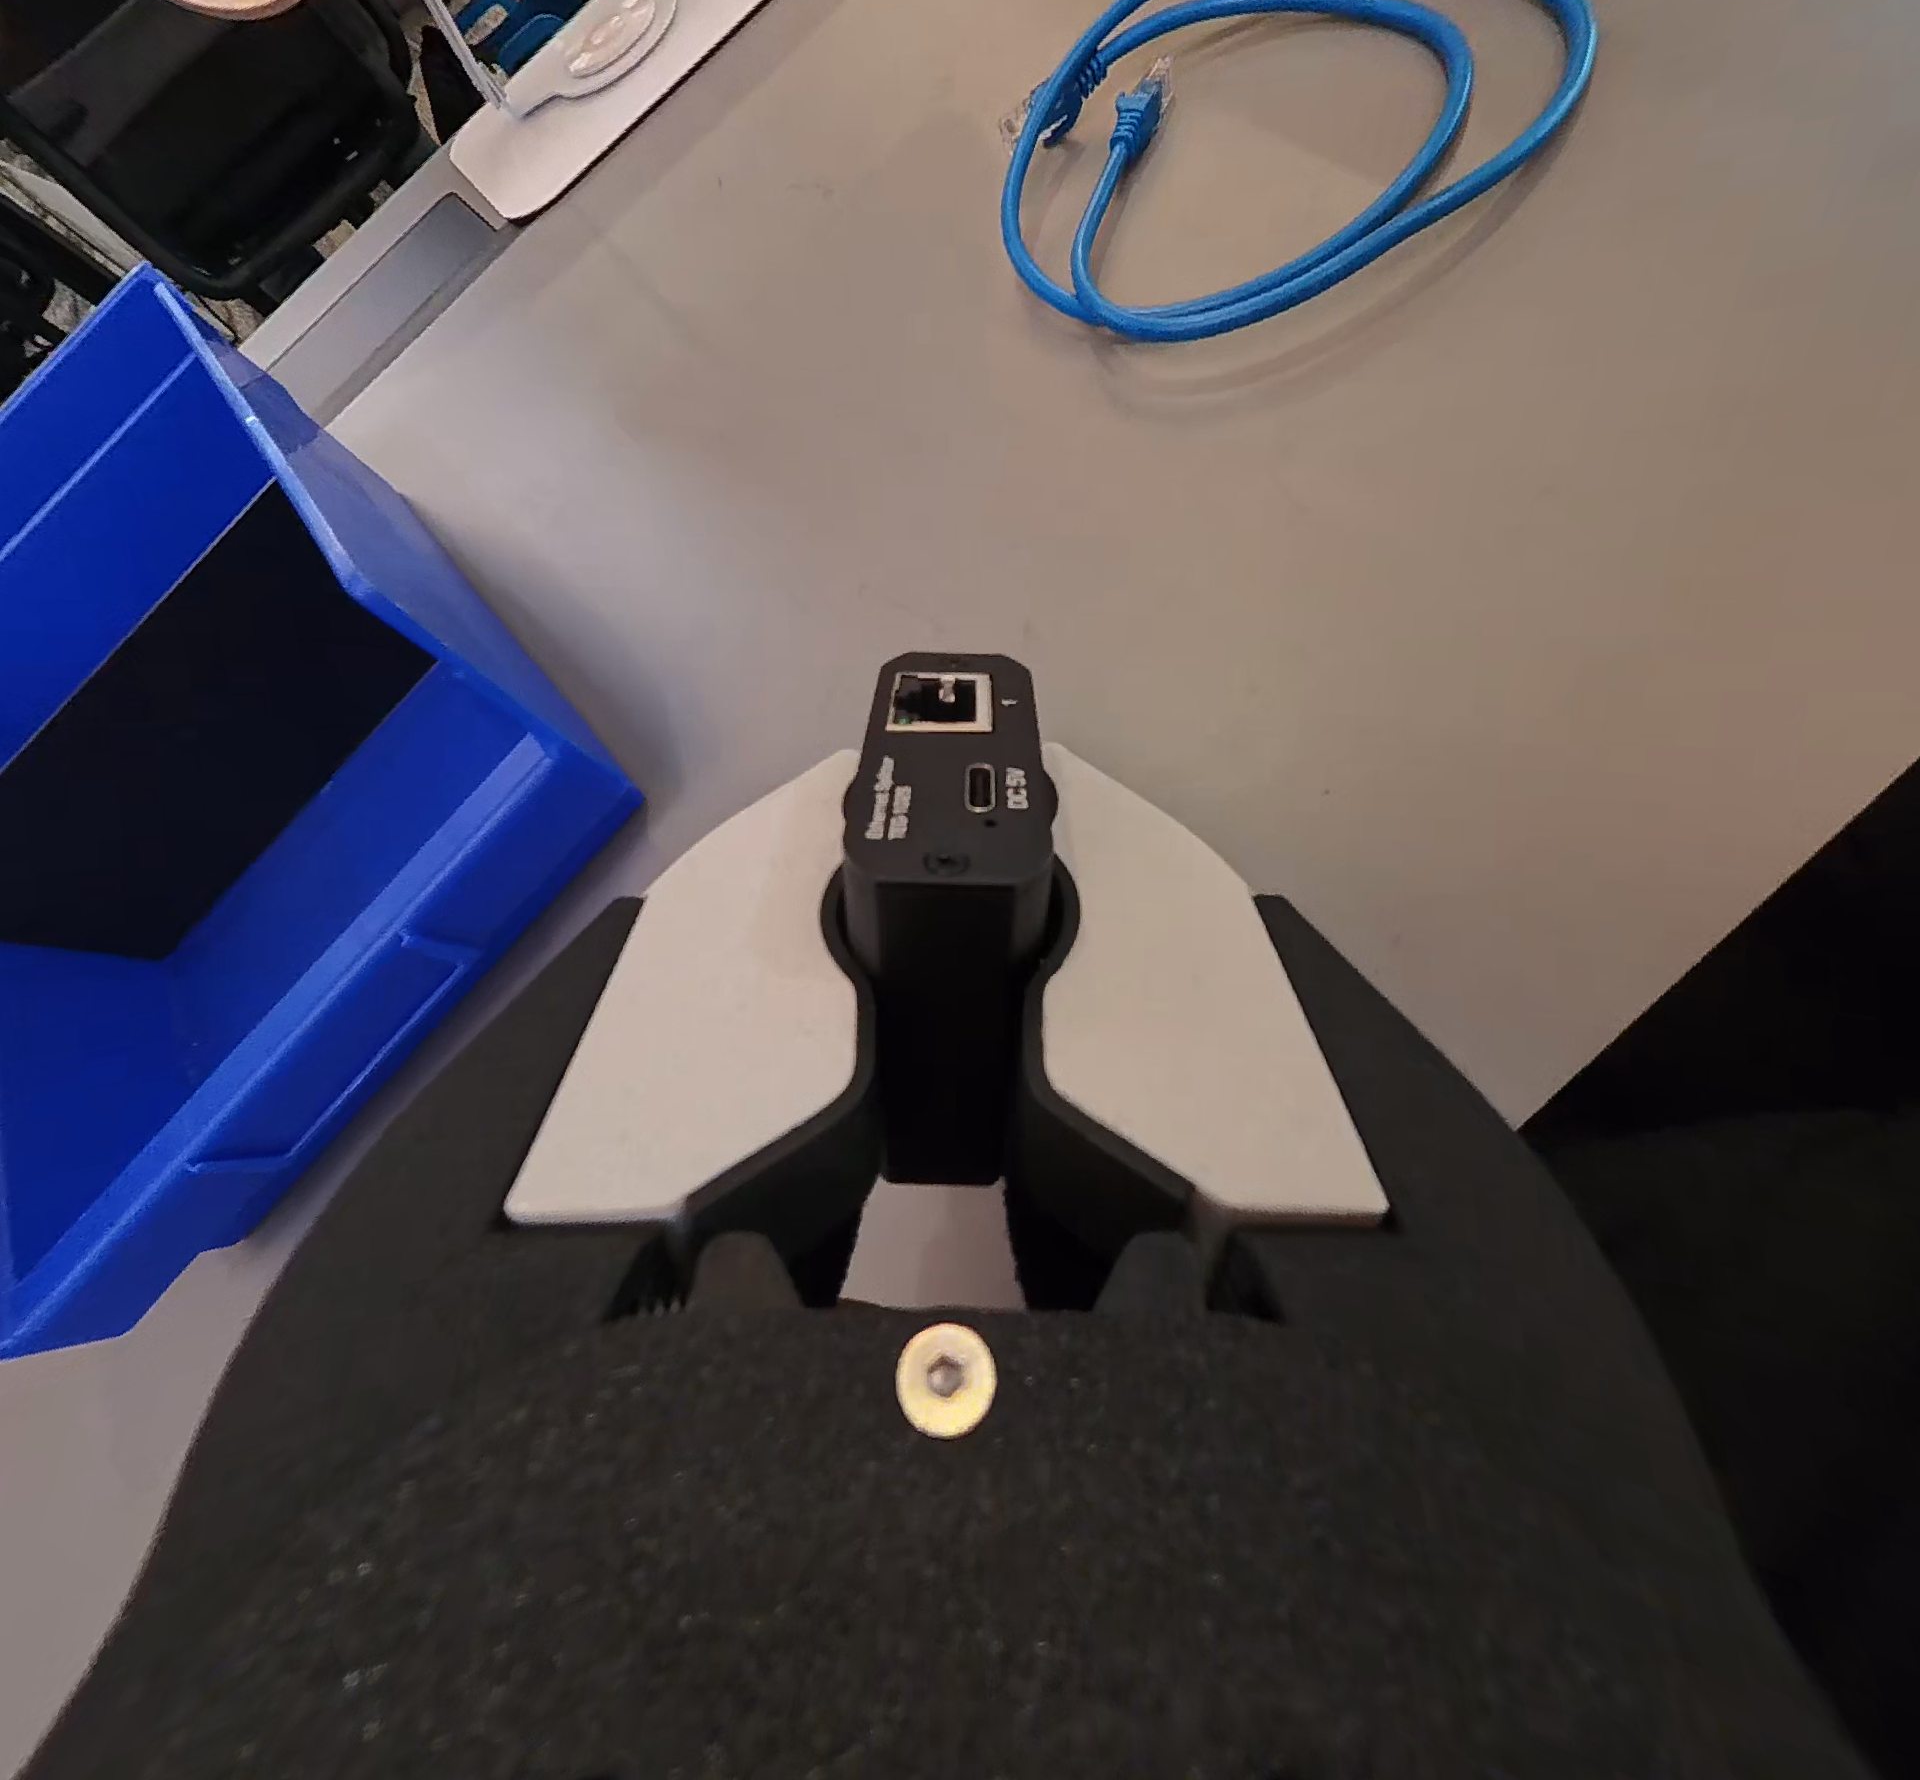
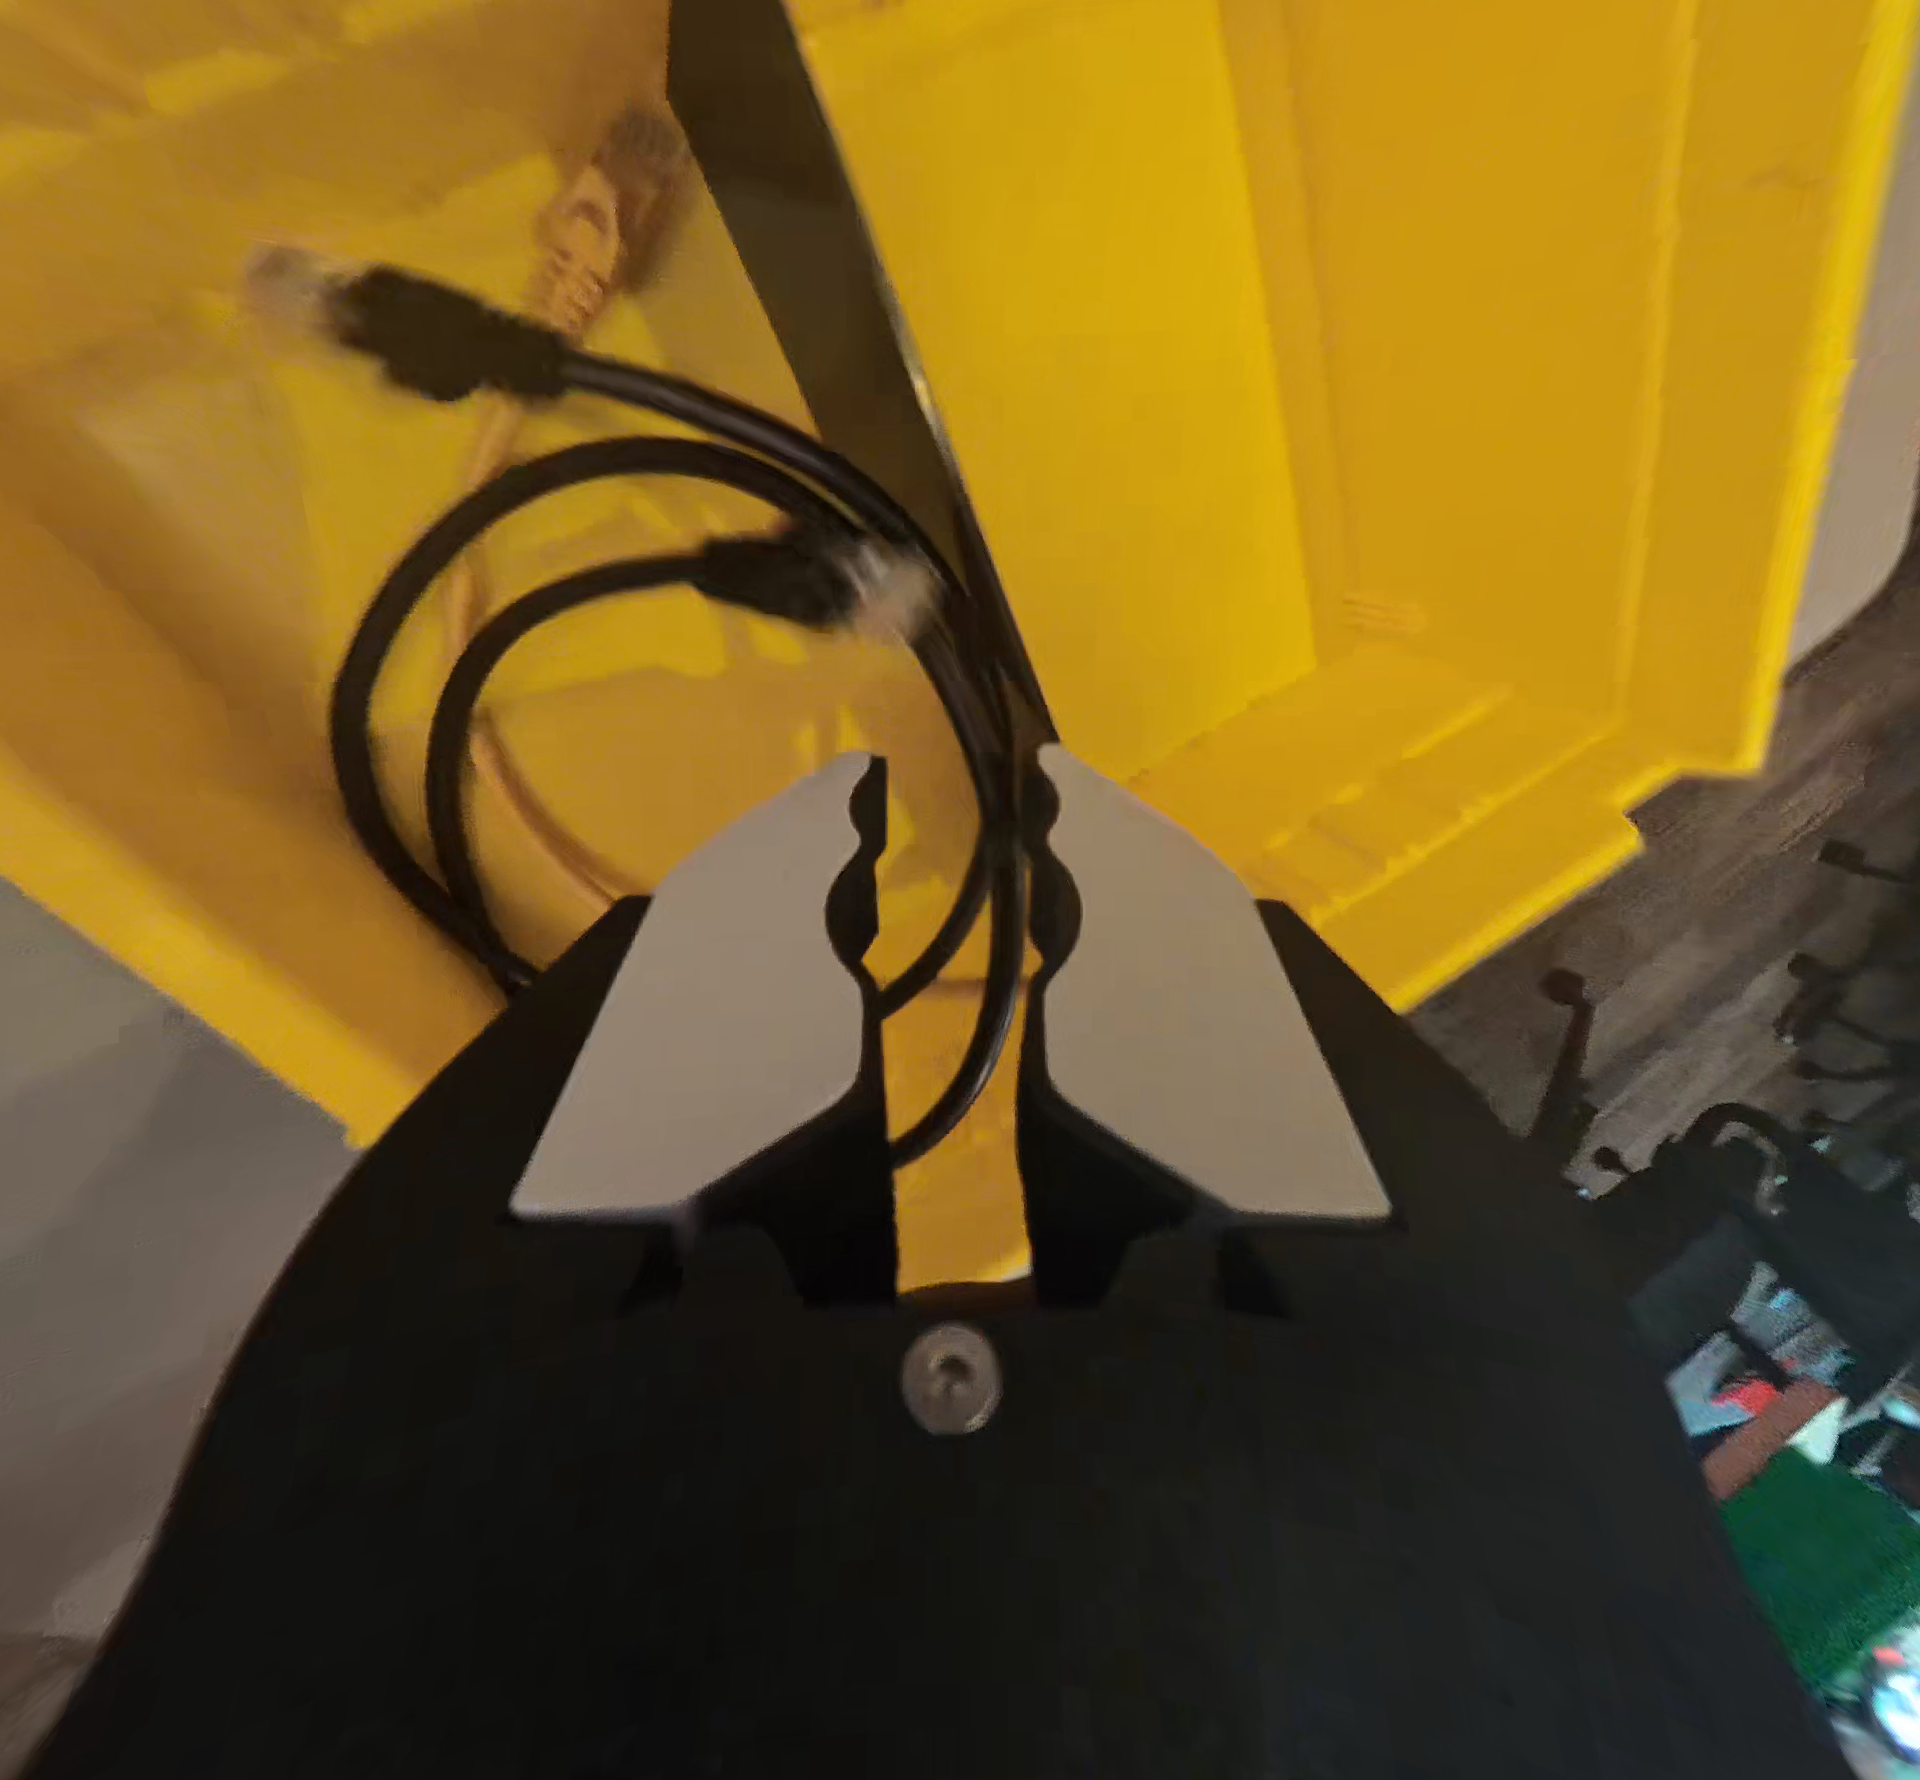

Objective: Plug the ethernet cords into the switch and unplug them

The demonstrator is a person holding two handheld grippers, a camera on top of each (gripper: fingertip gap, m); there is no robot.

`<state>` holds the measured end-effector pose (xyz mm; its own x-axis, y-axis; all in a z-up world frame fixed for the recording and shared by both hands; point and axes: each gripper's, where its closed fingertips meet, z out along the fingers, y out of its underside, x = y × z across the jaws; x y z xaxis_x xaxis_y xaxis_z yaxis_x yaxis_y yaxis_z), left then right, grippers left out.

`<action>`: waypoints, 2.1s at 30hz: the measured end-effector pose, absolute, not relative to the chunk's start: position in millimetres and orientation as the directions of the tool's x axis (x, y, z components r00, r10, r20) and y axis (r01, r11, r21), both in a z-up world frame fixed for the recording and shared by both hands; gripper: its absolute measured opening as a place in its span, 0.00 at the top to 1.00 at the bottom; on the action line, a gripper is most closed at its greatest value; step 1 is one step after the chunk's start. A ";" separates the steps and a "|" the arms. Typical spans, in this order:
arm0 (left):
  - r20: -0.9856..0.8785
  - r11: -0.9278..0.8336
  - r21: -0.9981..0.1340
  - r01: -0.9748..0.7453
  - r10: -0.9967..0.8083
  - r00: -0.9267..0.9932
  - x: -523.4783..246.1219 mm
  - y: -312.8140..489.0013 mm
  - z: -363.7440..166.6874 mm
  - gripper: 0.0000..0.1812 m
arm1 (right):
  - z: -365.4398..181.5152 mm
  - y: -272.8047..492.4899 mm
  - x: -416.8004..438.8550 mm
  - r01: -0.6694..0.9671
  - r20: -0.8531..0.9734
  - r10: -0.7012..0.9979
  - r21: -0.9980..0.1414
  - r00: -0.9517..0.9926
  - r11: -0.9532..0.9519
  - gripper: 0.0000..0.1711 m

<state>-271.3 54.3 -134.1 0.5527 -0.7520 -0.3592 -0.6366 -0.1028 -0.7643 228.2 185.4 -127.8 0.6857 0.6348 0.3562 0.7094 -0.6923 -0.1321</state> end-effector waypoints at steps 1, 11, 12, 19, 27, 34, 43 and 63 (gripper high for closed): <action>-0.362 -0.103 -0.763 -0.639 -0.750 0.553 -272.1 54.8 -134.4 0.86 | -112.7 184.0 228.5 0.684 0.370 0.596 -0.174 0.712 -0.709 0.83; -0.375 -0.099 -0.733 -0.673 -0.766 0.522 -269.3 53.8 -145.1 0.86 | -73.9 102.4 7.5 0.690 0.090 0.817 -0.593 0.570 -0.416 0.81; -0.381 -0.095 -0.729 -0.677 -0.767 0.517 -268.7 52.9 -145.7 0.86 | -90.9 90.2 -20.4 0.706 0.050 0.853 -0.587 0.520 -0.396 0.80; -0.384 -0.082 -0.728 -0.680 -0.774 0.504 -266.8 50.1 -145.1 0.86 | -186.7 68.2 -100.1 0.806 0.011 0.902 -0.455 0.431 -0.379 0.80; -0.386 -0.070 -0.727 -0.683 -0.781 0.491 -264.8 47.7 -145.2 0.86 | -196.2 73.8 -85.1 0.842 0.105 0.900 -0.412 0.422 -0.347 0.97; -0.388 -0.068 -0.723 -0.687 -0.784 0.485 -263.9 47.5 -147.3 0.86 | -71.4 63.7 -47.4 0.826 0.326 0.836 -0.511 0.441 -0.236 0.97; -0.394 -0.055 -0.718 -0.694 -0.789 0.471 -260.2 44.9 -147.7 0.86 | 64.8 73.1 98.8 0.869 0.647 0.581 -0.354 0.494 -0.346 0.97; -0.314 -0.091 -0.776 -0.624 -0.802 0.509 -260.1 43.3 -136.9 0.86 | -125.0 119.3 129.3 0.527 -0.195 0.640 -0.419 0.743 -0.739 0.76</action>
<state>-260.1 43.3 -136.9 0.5086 -0.8015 -0.3145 -0.6236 -0.0910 -0.7765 129.3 119.3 -125.0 0.7428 0.6405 -0.1950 0.5272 -0.7391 -0.4193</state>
